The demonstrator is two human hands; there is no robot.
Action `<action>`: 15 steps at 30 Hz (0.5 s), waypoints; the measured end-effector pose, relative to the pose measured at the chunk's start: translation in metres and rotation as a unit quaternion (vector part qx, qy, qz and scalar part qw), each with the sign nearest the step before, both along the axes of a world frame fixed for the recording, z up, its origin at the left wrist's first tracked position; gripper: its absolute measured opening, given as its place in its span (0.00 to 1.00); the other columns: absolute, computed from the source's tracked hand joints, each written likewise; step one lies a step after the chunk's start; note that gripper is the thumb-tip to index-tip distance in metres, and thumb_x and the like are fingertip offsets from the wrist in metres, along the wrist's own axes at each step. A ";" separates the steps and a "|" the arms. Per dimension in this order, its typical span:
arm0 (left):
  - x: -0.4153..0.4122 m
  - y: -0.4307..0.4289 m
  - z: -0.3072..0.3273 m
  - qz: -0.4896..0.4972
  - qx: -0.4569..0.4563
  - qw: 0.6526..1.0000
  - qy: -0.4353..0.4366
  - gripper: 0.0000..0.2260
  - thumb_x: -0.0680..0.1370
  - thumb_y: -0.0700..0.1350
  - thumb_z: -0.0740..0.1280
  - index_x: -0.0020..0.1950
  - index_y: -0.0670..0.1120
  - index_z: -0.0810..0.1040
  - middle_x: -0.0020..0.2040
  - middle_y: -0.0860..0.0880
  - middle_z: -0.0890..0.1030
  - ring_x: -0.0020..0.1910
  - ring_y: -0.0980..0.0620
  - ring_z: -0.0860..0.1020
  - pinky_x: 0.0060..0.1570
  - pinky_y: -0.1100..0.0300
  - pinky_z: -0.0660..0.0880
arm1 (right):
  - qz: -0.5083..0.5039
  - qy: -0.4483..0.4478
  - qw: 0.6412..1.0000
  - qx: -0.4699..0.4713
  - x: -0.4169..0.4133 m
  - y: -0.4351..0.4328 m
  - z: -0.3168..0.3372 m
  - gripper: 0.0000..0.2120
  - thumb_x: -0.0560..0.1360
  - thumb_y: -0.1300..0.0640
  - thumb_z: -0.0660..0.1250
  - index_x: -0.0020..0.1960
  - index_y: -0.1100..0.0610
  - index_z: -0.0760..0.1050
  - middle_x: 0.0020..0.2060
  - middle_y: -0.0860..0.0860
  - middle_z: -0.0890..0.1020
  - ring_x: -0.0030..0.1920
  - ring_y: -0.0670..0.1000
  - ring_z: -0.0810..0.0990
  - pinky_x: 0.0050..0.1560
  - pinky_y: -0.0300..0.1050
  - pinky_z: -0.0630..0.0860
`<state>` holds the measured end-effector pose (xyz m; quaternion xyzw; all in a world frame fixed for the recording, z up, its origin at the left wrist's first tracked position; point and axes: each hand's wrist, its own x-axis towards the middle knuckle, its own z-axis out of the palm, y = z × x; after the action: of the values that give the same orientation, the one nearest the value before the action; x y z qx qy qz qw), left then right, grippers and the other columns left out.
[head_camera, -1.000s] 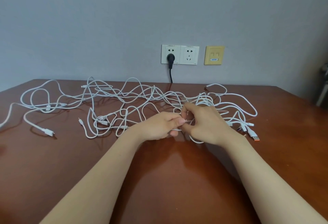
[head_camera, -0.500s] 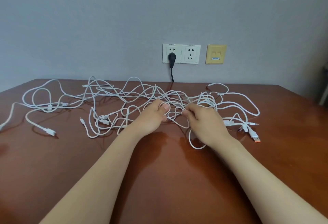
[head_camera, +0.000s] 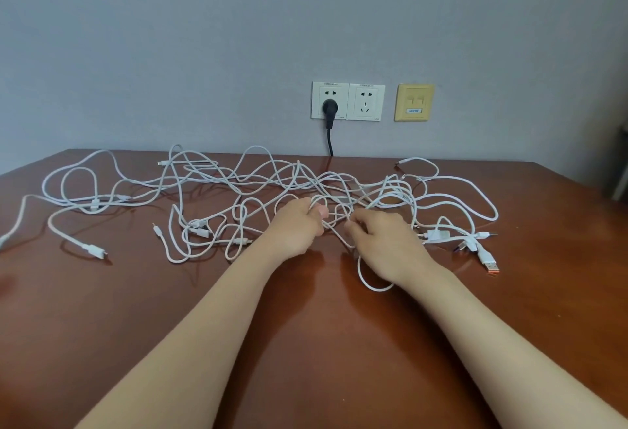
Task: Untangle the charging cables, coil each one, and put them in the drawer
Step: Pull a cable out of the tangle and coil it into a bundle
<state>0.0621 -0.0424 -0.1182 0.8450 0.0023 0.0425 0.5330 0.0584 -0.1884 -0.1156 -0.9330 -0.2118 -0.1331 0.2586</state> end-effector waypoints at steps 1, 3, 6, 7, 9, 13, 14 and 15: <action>0.000 -0.003 -0.001 0.008 -0.022 1.000 -0.006 0.12 0.82 0.43 0.55 0.39 0.47 0.65 0.31 0.49 0.72 0.26 0.52 0.68 0.26 0.62 0.65 | 0.005 0.003 1.000 -0.016 -0.001 0.002 -0.001 0.14 0.79 0.53 0.56 0.36 0.56 0.68 0.40 0.57 0.81 0.48 0.60 0.76 0.48 0.50 0.71; -0.001 -0.011 -0.003 0.023 -0.073 0.997 -0.015 0.11 0.82 0.41 0.54 0.40 0.47 0.66 0.36 0.47 0.78 0.34 0.48 0.78 0.35 0.60 0.76 | 0.012 -0.005 0.999 -0.032 -0.003 0.004 -0.001 0.16 0.79 0.53 0.56 0.33 0.53 0.62 0.41 0.57 0.81 0.48 0.60 0.76 0.47 0.50 0.70; 0.003 -0.017 -0.005 0.038 -0.096 0.993 -0.052 0.08 0.81 0.41 0.57 0.43 0.47 0.70 0.46 0.44 0.80 0.49 0.42 0.80 0.55 0.46 0.76 | 0.014 -0.013 0.999 -0.030 -0.005 0.005 0.001 0.15 0.79 0.53 0.56 0.34 0.53 0.63 0.42 0.58 0.80 0.48 0.61 0.75 0.44 0.48 0.66; 0.004 -0.019 -0.005 0.042 -0.086 0.993 -0.063 0.06 0.81 0.42 0.57 0.44 0.46 0.70 0.46 0.45 0.79 0.50 0.42 0.79 0.57 0.44 0.75 | 0.018 -0.014 0.999 -0.029 -0.005 0.005 0.001 0.14 0.79 0.53 0.56 0.36 0.54 0.65 0.42 0.59 0.80 0.48 0.61 0.75 0.44 0.48 0.66; 0.005 -0.023 -0.007 0.047 -0.092 0.992 -0.075 0.05 0.79 0.45 0.59 0.43 0.47 0.70 0.42 0.46 0.76 0.47 0.41 0.76 0.58 0.40 0.73 | 0.027 -0.018 0.999 -0.034 -0.005 0.005 0.001 0.10 0.79 0.54 0.56 0.42 0.56 0.69 0.44 0.59 0.80 0.49 0.62 0.76 0.46 0.50 0.68; 0.002 -0.029 -0.007 0.058 -0.152 0.983 -0.084 0.07 0.73 0.51 0.60 0.43 0.48 0.72 0.43 0.47 0.76 0.47 0.46 0.74 0.59 0.38 0.72 | 0.037 -0.042 0.997 -0.051 -0.006 0.007 0.001 0.07 0.80 0.54 0.55 0.45 0.54 0.67 0.46 0.60 0.80 0.50 0.63 0.76 0.46 0.50 0.67; 0.003 -0.028 -0.008 0.061 -0.153 0.983 -0.078 0.09 0.74 0.52 0.60 0.46 0.47 0.73 0.47 0.46 0.79 0.49 0.46 0.76 0.59 0.40 0.72 | 0.040 -0.048 0.997 -0.053 -0.007 0.008 0.001 0.07 0.80 0.55 0.55 0.46 0.55 0.68 0.46 0.60 0.80 0.50 0.63 0.76 0.47 0.50 0.67; 0.004 -0.027 -0.008 0.061 -0.162 0.982 -0.076 0.09 0.73 0.52 0.60 0.46 0.48 0.72 0.50 0.45 0.81 0.52 0.45 0.78 0.59 0.41 0.72 | 0.044 -0.053 0.996 -0.056 -0.007 0.009 0.000 0.08 0.80 0.55 0.55 0.47 0.57 0.70 0.46 0.60 0.80 0.50 0.63 0.76 0.47 0.51 0.67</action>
<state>0.0660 -0.0696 -0.1262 0.7403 0.0197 0.1382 0.6576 0.0517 -0.1798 -0.1154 -0.9275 -0.2734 -0.1585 0.1998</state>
